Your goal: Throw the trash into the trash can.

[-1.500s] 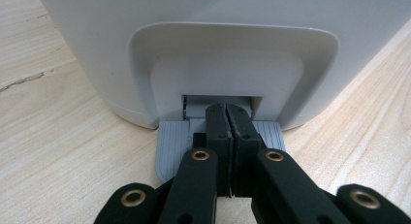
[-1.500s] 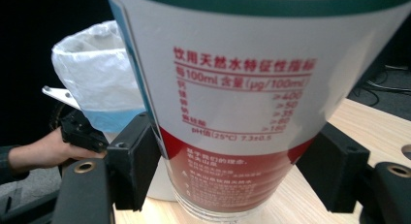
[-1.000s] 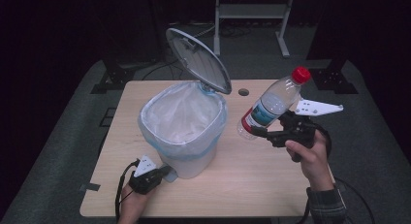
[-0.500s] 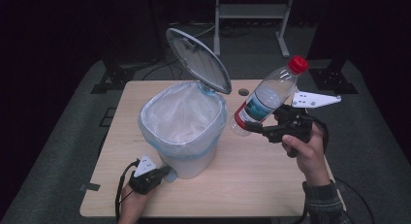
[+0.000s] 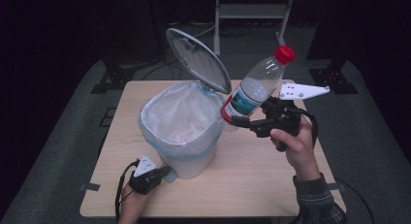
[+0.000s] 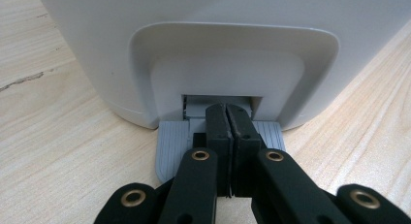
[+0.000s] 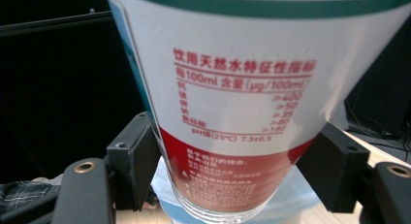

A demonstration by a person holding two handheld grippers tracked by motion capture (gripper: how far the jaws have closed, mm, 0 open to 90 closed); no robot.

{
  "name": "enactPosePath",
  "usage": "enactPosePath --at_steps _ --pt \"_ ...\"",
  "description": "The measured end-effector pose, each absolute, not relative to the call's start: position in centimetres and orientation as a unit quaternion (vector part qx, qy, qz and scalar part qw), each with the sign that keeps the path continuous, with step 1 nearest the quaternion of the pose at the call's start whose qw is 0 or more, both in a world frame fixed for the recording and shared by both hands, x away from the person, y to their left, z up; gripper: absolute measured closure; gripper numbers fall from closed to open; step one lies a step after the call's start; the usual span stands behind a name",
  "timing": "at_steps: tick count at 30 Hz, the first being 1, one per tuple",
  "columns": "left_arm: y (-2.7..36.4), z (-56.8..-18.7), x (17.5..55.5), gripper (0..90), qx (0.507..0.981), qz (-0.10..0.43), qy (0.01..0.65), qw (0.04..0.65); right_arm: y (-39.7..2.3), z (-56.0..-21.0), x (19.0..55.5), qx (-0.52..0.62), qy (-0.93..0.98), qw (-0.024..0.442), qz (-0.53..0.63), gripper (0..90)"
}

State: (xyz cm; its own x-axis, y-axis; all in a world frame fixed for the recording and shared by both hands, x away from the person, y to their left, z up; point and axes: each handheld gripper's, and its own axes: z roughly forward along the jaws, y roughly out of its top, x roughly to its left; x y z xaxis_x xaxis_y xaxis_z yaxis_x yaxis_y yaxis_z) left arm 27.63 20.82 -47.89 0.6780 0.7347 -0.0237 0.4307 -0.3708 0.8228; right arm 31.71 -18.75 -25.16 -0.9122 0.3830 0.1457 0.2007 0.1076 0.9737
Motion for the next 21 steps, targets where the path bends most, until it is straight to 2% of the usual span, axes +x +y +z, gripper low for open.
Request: enactPosePath --at_steps 21 --pt "20.8 -47.9 27.6 88.7 0.808 0.178 0.360 0.431 -13.5 -24.6 31.9 0.166 0.745 0.057 0.643 27.1"
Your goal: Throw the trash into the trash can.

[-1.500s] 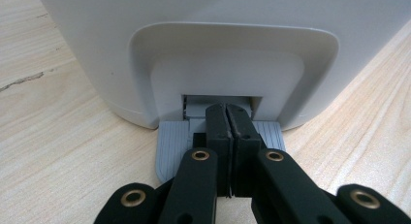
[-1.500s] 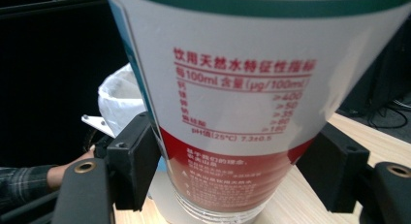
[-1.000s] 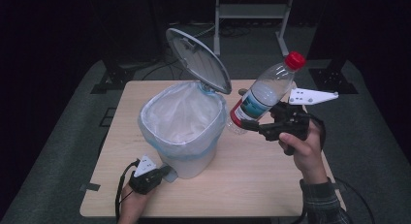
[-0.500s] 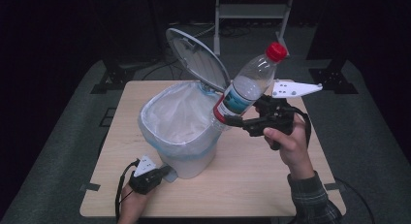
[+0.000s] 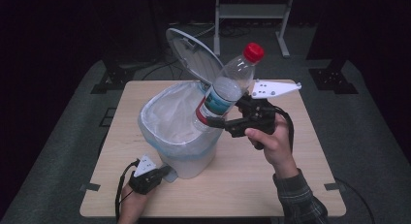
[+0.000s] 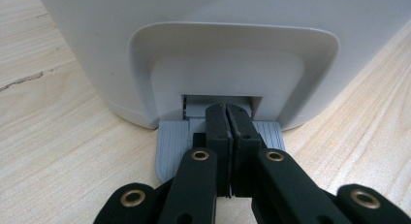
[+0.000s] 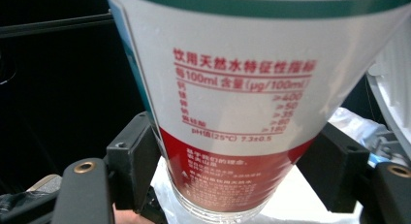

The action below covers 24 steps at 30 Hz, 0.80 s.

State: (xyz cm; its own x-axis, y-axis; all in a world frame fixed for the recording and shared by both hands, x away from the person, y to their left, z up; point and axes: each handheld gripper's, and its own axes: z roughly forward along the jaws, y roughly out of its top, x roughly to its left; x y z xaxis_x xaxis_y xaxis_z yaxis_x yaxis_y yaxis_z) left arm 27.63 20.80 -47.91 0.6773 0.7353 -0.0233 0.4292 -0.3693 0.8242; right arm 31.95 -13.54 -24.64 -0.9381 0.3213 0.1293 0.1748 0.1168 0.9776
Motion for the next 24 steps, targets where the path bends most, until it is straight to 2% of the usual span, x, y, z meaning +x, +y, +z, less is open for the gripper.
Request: enactPosePath --at_steps 24 --pt "20.9 -47.9 27.7 88.6 0.809 0.177 0.360 0.430 -8.1 -26.5 32.5 0.148 0.757 0.041 0.635 26.8"
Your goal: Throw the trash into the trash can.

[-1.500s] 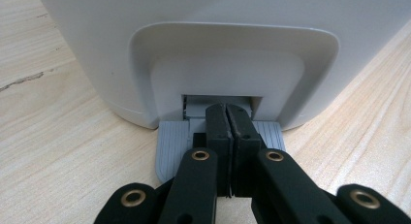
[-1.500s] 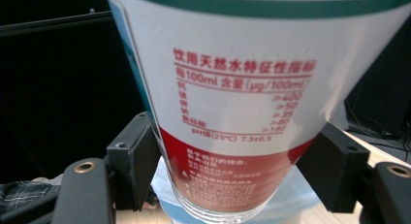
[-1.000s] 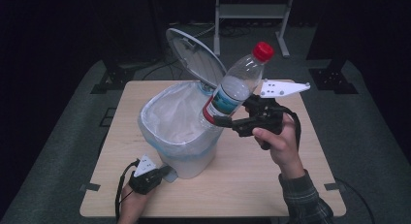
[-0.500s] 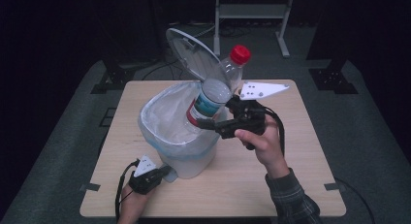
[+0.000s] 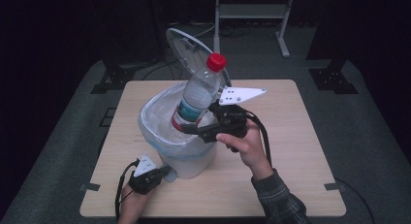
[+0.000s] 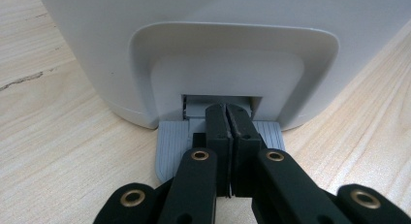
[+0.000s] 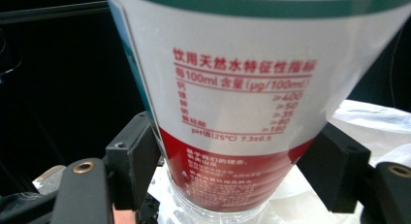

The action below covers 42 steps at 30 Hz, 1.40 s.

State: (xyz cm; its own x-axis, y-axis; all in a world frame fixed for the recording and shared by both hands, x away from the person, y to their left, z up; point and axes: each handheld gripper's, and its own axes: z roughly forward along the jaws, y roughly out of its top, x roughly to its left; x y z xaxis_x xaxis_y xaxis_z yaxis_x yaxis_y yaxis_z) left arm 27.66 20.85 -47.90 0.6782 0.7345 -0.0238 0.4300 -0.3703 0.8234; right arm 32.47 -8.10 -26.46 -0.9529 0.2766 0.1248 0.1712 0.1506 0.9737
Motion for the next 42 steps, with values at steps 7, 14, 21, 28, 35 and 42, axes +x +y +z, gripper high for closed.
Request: enactPosePath --at_steps 7,14,21,28,35,42 --pt "20.9 -47.9 27.7 88.6 0.809 0.176 0.360 0.430 -7.1 -27.2 32.3 0.144 0.770 0.046 0.620 26.4" --pt "20.8 -47.9 27.7 88.6 0.809 0.177 0.360 0.430 -6.9 -27.5 32.3 0.144 0.777 0.049 0.611 25.9" --pt "20.8 -47.9 27.7 88.6 0.809 0.177 0.360 0.430 -6.8 -27.7 32.4 0.142 0.778 0.049 0.609 25.5" --pt "20.9 -47.9 27.7 88.6 0.809 0.177 0.360 0.430 -6.9 -27.9 32.5 0.140 0.777 0.050 0.612 21.5" --pt "20.8 -47.9 27.6 88.5 0.808 0.176 0.360 0.431 -7.4 -27.7 32.4 0.142 0.774 0.047 0.616 18.9" --pt "20.8 -47.9 27.6 88.4 0.809 0.176 0.360 0.431 -8.1 -27.6 32.2 0.143 0.770 0.051 0.619 18.9"
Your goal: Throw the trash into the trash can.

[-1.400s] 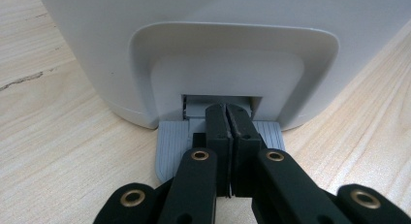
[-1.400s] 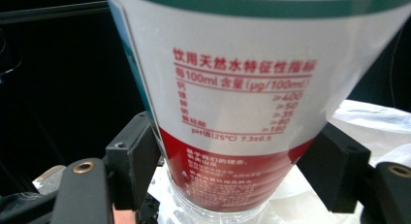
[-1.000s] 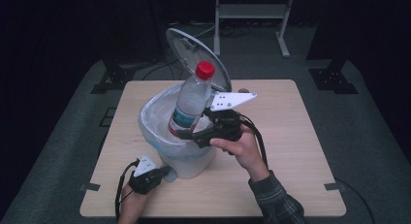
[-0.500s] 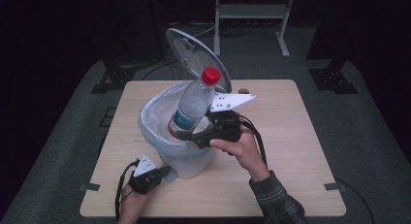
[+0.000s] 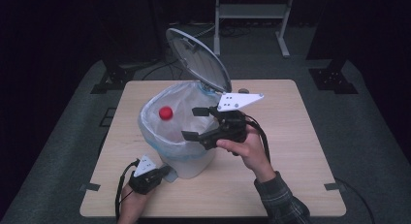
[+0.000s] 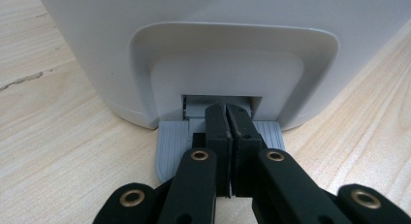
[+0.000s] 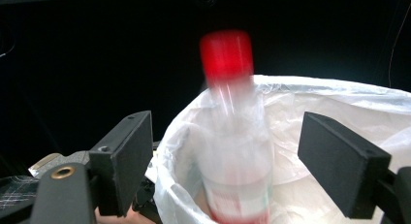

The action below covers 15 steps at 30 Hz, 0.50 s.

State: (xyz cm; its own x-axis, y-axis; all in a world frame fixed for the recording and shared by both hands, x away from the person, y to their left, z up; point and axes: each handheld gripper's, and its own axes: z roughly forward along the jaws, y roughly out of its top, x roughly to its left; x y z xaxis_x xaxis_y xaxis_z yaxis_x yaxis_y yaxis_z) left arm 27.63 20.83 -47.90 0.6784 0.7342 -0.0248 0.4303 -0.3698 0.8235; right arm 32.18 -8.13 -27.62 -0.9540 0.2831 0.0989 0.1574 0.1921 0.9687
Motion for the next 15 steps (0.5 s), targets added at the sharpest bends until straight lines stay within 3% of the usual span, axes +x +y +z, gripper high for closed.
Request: enactPosePath --at_steps 15 --pt "20.8 -47.9 27.6 88.4 0.808 0.176 0.360 0.431 -10.6 -28.7 31.4 0.154 0.776 0.059 0.609 18.9"
